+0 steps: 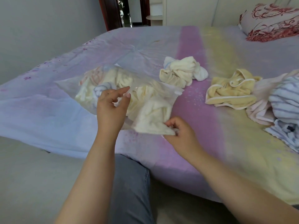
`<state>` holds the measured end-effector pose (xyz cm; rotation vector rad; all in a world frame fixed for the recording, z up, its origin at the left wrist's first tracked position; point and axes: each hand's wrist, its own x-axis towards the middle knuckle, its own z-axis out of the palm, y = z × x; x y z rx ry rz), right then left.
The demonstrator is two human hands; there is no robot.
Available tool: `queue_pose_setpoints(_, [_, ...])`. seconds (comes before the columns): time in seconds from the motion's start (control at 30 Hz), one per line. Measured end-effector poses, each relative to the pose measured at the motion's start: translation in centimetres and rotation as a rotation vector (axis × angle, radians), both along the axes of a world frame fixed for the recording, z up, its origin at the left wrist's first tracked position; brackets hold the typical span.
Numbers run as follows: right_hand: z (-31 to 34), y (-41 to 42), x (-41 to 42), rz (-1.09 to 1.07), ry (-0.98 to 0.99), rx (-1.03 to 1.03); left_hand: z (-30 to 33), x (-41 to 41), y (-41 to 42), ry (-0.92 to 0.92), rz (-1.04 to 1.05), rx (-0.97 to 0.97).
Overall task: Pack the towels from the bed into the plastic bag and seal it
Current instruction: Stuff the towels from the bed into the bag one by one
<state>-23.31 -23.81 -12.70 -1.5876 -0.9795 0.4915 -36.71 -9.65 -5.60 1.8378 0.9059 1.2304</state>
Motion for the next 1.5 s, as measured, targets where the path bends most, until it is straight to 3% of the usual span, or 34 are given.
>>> queue_pose_setpoints(0.07, [-0.3,2.7,-0.6,-0.003,0.01,-0.023,-0.2,-0.7,0.5,0.074,-0.024,0.037])
queue_pose_setpoints(0.17, [0.5,7.9,-1.5,0.017,-0.135,-0.017,-0.4,-1.5,0.8,0.12,-0.034,0.094])
queue_pose_setpoints(0.3, [1.2,15.1,-2.3,0.436,-0.439,-0.255,-0.3,-1.8,0.3,0.08,-0.058,0.08])
queue_pose_setpoints(0.4, [1.2,16.5,-1.9,0.554,-0.532,-0.396,-0.2,-1.8,0.4,0.041,-0.078,0.047])
queue_pose_setpoints(0.63, [0.2,11.3,-1.3,0.316,-0.278,-0.099,0.0,-1.5,1.0,-0.157,-0.044,-0.05])
queue_pose_setpoints(0.87, [2.6,14.1,-3.9,0.546,0.157,-0.166,-0.7,-0.5,0.2,-0.199,-0.074,-0.11])
queue_pose_setpoints(0.97, [2.7,14.0,-4.4,0.577,0.065,-0.189,-1.0,-0.6,0.3,-0.168,-0.068,-0.098])
queue_pose_setpoints(1.1, [0.7,10.2,-2.7,0.277,-0.218,-0.072,-1.4,-0.4,0.3,-0.135,-0.05,-0.027])
queue_pose_setpoints(1.27, [-0.7,4.9,4.0,-0.284,-0.04,0.237,-1.6,1.5,0.2,-0.077,-0.06,-0.028])
queue_pose_setpoints(1.33, [-1.3,5.7,8.5,-0.472,0.129,0.225,-1.7,2.4,0.3,-0.049,-0.069,-0.032])
queue_pose_setpoints(1.4, [-1.9,7.3,13.1,-0.527,0.291,0.147,-2.0,3.1,0.5,-0.023,-0.078,-0.026])
queue_pose_setpoints(1.43, [-2.2,8.1,15.0,-0.498,0.309,0.078,-2.1,3.4,0.7,-0.017,-0.079,-0.021])
queue_pose_setpoints(1.5, [-2.7,9.6,17.8,-0.398,0.104,-0.101,-2.2,3.7,1.2,-0.027,-0.073,-0.015])
